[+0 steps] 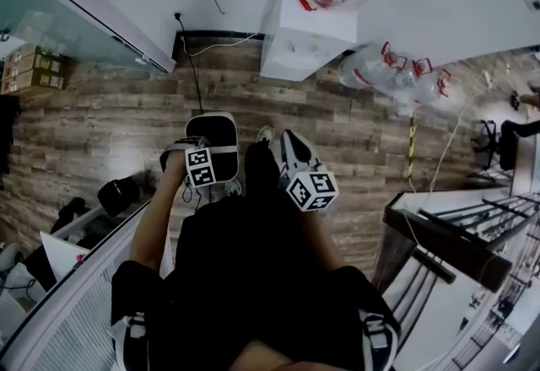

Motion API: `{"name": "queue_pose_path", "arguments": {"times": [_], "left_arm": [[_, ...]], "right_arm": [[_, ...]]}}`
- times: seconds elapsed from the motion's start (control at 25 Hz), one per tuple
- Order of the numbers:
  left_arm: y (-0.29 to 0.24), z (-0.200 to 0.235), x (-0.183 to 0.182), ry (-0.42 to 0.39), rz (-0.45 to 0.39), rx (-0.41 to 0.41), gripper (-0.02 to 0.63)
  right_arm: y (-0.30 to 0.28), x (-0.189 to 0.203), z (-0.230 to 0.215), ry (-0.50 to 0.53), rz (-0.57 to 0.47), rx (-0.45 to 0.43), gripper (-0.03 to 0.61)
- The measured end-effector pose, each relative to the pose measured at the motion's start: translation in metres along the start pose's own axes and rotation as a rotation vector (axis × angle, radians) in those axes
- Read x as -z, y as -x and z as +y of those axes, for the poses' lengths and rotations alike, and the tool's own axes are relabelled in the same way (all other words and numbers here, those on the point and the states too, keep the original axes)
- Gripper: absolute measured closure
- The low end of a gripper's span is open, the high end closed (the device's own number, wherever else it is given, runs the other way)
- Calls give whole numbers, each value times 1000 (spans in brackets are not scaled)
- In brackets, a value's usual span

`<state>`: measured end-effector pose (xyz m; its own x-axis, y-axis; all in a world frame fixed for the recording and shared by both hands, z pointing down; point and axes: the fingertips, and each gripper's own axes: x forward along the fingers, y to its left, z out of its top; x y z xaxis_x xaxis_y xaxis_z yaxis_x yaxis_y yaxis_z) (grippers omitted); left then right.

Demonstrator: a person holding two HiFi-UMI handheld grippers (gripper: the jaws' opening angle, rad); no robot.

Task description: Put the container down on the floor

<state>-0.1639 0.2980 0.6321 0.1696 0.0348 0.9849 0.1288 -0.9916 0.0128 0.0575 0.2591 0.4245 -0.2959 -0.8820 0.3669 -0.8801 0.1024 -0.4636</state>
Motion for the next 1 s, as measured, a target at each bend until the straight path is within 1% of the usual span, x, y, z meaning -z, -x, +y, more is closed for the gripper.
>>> {"name": "queue_pose_path", "arguments": {"times": [0.08, 0.16, 0.28, 0.56, 0.72, 0.88, 1.0], "left_arm": [[-2, 18, -8, 19, 2, 4, 532], [-4, 38, -15, 43, 6, 6, 532], [-5, 68, -28, 67, 9, 5, 532], [-3, 131, -53, 86, 7, -9, 532], [-9, 173, -64, 97, 3, -24, 532], [-28, 196, -74, 115, -7, -23, 532], [-43, 220, -76, 105, -17, -19, 532]], "right_arm": [[-15, -11, -16, 57, 18, 35, 545], [-31, -22, -29, 104, 38, 51, 545], [-55, -39, -45, 121, 57, 35, 545], [-105, -63, -70, 149, 97, -11, 545], [-136, -64, -83, 180, 135, -18, 545], [-151, -54, -87, 189, 169, -46, 545], [-167, -52, -86, 198, 177, -46, 545]]}}
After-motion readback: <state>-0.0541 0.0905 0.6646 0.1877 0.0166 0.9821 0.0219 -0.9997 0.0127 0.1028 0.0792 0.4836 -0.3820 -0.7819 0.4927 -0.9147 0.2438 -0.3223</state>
